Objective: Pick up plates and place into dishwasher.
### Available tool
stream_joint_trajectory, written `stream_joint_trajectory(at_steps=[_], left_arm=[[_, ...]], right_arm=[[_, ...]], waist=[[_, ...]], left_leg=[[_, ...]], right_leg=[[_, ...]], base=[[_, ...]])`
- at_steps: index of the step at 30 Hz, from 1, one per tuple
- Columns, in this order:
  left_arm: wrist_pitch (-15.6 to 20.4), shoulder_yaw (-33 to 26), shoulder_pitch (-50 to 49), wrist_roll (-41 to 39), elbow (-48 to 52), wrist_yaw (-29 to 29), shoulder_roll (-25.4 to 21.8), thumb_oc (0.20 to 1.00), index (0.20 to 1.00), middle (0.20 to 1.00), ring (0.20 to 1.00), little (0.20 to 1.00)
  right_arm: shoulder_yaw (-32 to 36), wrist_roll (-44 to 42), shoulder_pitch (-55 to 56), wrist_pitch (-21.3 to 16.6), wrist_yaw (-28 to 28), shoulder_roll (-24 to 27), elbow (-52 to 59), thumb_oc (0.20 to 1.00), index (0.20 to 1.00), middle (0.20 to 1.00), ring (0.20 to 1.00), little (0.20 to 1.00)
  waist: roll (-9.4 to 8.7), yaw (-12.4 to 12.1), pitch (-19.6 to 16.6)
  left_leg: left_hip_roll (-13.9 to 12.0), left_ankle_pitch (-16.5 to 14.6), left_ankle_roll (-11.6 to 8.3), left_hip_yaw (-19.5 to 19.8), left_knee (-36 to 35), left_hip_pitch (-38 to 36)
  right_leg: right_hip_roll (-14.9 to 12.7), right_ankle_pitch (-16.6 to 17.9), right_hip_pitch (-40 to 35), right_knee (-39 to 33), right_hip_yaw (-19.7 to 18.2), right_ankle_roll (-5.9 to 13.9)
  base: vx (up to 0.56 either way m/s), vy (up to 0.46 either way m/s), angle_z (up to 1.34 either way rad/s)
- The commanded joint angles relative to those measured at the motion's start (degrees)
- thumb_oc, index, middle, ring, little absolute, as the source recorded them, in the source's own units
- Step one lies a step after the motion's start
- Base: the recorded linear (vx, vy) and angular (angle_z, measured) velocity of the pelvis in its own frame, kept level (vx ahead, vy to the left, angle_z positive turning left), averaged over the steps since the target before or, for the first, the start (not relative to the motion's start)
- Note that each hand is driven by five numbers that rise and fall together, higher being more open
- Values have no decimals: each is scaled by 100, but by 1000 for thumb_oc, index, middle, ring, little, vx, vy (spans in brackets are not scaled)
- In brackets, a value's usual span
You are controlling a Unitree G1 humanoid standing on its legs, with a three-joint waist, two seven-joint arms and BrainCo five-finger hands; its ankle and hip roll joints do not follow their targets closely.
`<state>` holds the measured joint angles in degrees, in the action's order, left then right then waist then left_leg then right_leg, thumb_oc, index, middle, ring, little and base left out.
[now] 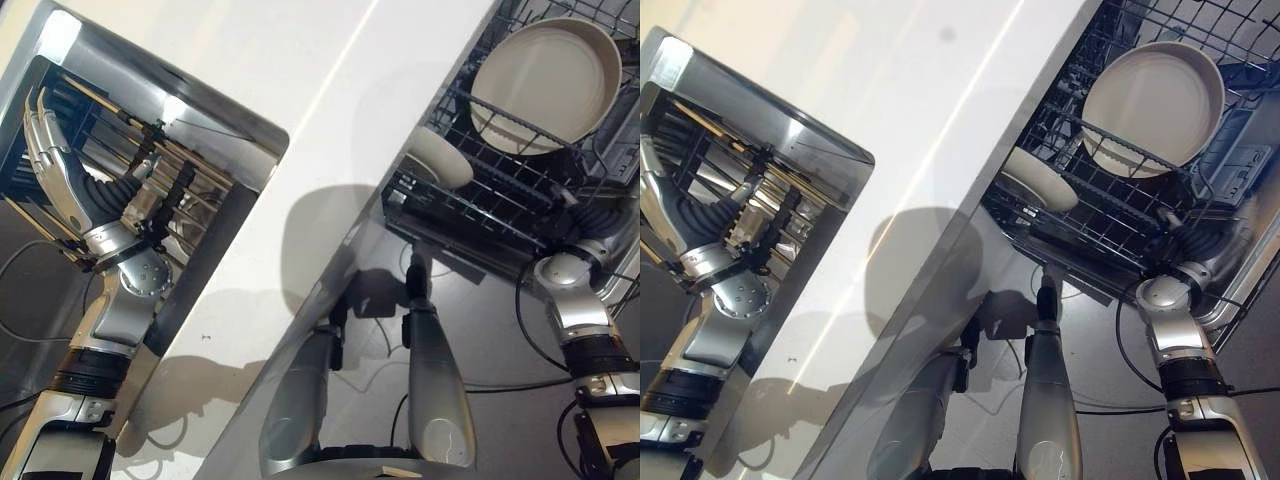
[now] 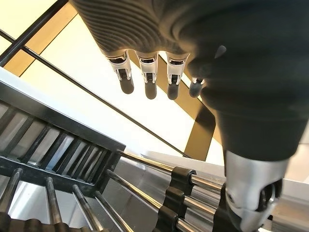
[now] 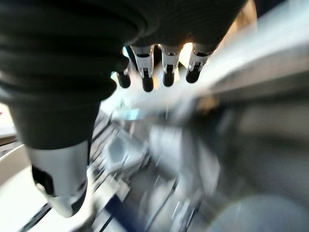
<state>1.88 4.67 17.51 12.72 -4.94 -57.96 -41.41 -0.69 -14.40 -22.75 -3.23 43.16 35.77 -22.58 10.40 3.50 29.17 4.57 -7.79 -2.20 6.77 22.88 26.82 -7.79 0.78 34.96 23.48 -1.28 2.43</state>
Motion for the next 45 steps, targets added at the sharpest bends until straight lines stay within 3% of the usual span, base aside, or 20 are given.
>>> stream_joint_trajectory(at_steps=[1, 5, 9, 17, 23, 30, 37, 42, 45], left_arm=[[148, 7, -237, 112, 362, -104, 418, 1000, 1000, 1000, 1000, 1000], [96, 58, -124, 78, 347, -32, 404, 1000, 1000, 1000, 1000, 1000], [13, 108, -13, -13, 347, 5, 367, 1000, 1000, 1000, 1000, 1000], [30, 130, 45, -110, 345, 35, 326, 1000, 1000, 1000, 1000, 1000], [107, 85, -29, -242, 370, 136, 266, 1000, 1000, 1000, 1000, 1000], [157, 51, -82, -214, 431, 362, 113, 1000, 1000, 1000, 1000, 1000], [312, 47, -66, -180, 345, 464, 3, 1000, 1000, 1000, 1000, 1000], [400, 31, -106, -138, 322, 470, 1, 1000, 1000, 1000, 1000, 1000], [356, -7, -113, -151, 382, 487, -33, 1000, 1000, 1000, 1000, 1000]], right_arm=[[-325, -543, -860, -1121, -1194, -142, 68, 1000, 1000, 1000, 1000, 1000], [-481, -1557, -927, -1925, -2659, -261, -292, 1000, 1000, 1000, 1000, 1000], [-640, -1996, -1153, -2312, -3266, -372, -421, 1000, 1000, 1000, 1000, 1000], [-913, -1595, -1899, -2265, -3076, -558, -341, 1000, 1000, 1000, 1000, 1000], [-1134, -1509, -2630, -1905, -2978, -615, -549, 1000, 1000, 1000, 1000, 1000], [-1329, -1636, -2891, -1896, -2953, -728, -623, 1000, 1000, 1000, 1000, 1000], [-1405, -1444, -2936, -1922, -2517, -777, -518, 1000, 1000, 1000, 1000, 1000], [-1282, -936, -2585, -1441, -1863, -630, -340, 1000, 1000, 1000, 1000, 1000], [-1183, -501, -2257, -868, -1404, -436, -98, 1000, 1000, 1000, 1000, 1000]], waist=[[-43, -327, 62], [-38, -364, 62], [-30, -424, 62], [-6, -675, 62], [100, -942, -14], [50, -1202, -199], [-18, -1198, -282], [-76, -1020, -307], [-144, -851, -335]], left_leg=[[-24, 210, 31, -212, 345, 597], [-16, 222, 21, -211, 382, 665], [-24, 247, 17, -202, 378, 732], [9, 276, 38, -119, 307, 607], [93, 302, 37, -14, 194, 299], [166, 179, 74, 92, 256, 116], [217, 161, 127, 108, 219, 14], [208, 91, 178, 28, 172, -133], [169, 58, 203, -58, 106, -250]], right_leg=[[-164, -150, -268, -368, -97, 190], [-181, -156, -185, -322, -47, 186], [-183, -158, -144, -341, -7, 182], [-248, -183, -309, -379, 174, 161], [-400, -174, -696, -548, 373, 178], [-522, -254, -1002, -544, 628, 193], [-541, -170, -1165, -691, 630, 227], [-511, -114, -1257, -795, 490, 250], [-486, -46, -1324, -910, 355, 267]], base=[[11, 6, 5], [11, -3, 8], [-2, 6, 7], [3, 17, 11], [56, 56, 17], [59, -17, 25], [-7, -37, 6], [-62, -21, 1], [-80, -29, -4]])
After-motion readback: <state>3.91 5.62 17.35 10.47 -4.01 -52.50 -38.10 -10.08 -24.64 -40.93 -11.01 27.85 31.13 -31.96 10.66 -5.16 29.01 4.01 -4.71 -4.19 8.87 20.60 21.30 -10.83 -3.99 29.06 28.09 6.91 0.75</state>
